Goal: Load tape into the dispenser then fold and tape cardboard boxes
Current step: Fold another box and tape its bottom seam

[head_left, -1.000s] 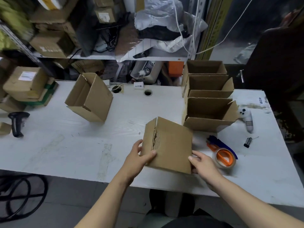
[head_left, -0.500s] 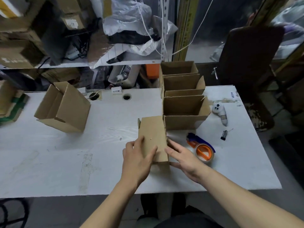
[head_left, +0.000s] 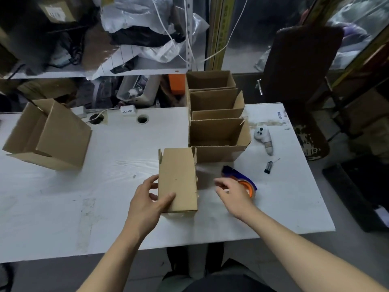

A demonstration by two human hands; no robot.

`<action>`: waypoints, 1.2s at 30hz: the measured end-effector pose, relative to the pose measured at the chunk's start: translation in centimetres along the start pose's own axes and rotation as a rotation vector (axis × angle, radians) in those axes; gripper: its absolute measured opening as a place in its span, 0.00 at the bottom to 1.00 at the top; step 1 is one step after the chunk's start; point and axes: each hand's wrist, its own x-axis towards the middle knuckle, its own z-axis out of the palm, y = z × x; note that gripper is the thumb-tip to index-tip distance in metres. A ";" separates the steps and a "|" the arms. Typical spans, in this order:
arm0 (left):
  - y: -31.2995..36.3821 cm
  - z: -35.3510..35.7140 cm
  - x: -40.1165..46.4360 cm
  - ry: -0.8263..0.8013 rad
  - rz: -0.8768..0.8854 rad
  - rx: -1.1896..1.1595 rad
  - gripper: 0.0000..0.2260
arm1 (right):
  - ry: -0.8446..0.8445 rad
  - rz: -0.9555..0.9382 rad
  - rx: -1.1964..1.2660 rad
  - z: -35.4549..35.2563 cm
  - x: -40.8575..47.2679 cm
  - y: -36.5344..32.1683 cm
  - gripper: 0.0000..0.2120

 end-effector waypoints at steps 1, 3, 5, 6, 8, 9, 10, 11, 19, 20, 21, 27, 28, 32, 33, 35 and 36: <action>0.0 0.0 0.0 -0.002 -0.007 -0.003 0.29 | 0.069 -0.053 -0.165 -0.5 0.8 1.3 0.18; -0.1 0.2 -0.1 0.000 -0.016 -0.003 0.29 | 0.147 -0.129 -0.409 -1.3 2.4 3.7 0.22; 0.0 0.3 -0.1 0.006 -0.016 -0.004 0.29 | 0.151 -0.120 -0.591 -2.1 3.5 5.3 0.27; 0.1 0.3 -0.2 0.007 -0.018 -0.008 0.29 | 0.142 -0.087 -0.679 -2.4 4.0 5.8 0.30; 0.2 0.3 -0.3 0.005 -0.017 -0.020 0.28 | 0.119 -0.009 -0.788 -2.7 4.6 6.5 0.34; 0.3 0.3 -0.3 0.005 -0.019 -0.025 0.28 | 0.112 0.026 -0.801 -2.7 4.8 6.8 0.33; 0.3 0.3 -0.3 0.004 -0.022 -0.027 0.28 | 0.115 0.054 -0.803 -2.7 5.1 7.0 0.29; 0.3 0.3 -0.3 0.004 -0.025 -0.028 0.28 | 0.125 0.075 -0.800 -2.6 5.4 7.2 0.24; 1.5 -0.4 -0.2 0.008 -0.069 0.178 0.35 | 0.078 0.149 -0.198 -3.7 3.8 3.9 0.20; 2.0 -0.4 -0.3 0.047 -0.052 0.272 0.37 | 0.064 0.116 -0.106 -4.2 3.0 3.0 0.21; 2.7 -0.4 -0.6 0.097 -0.002 0.337 0.36 | 0.054 0.067 -0.014 -4.7 2.0 2.0 0.23; 10.2 0.9 -2.9 -0.119 -0.025 -0.208 0.17 | 0.113 -0.362 0.101 -7.0 -2.6 -2.5 0.38; 11.0 1.2 -2.9 -0.204 -0.082 -0.305 0.18 | 0.128 -0.421 0.064 -7.2 -2.9 -2.9 0.38; 12.4 2.0 -2.5 -0.323 -0.170 -0.443 0.22 | 0.171 -0.623 -0.082 -7.6 -3.1 -3.4 0.40; 12.5 2.1 -2.4 -0.330 -0.164 -0.447 0.20 | 0.182 -0.663 -0.127 -7.6 -3.0 -3.4 0.40; 12.2 2.3 -2.2 -0.317 -0.169 -0.444 0.16 | 0.209 -0.733 -0.232 -7.4 -2.8 -3.3 0.40; 12.0 2.4 -2.0 -0.298 -0.182 -0.443 0.15 | 0.229 -0.766 -0.282 -7.4 -2.6 -3.2 0.40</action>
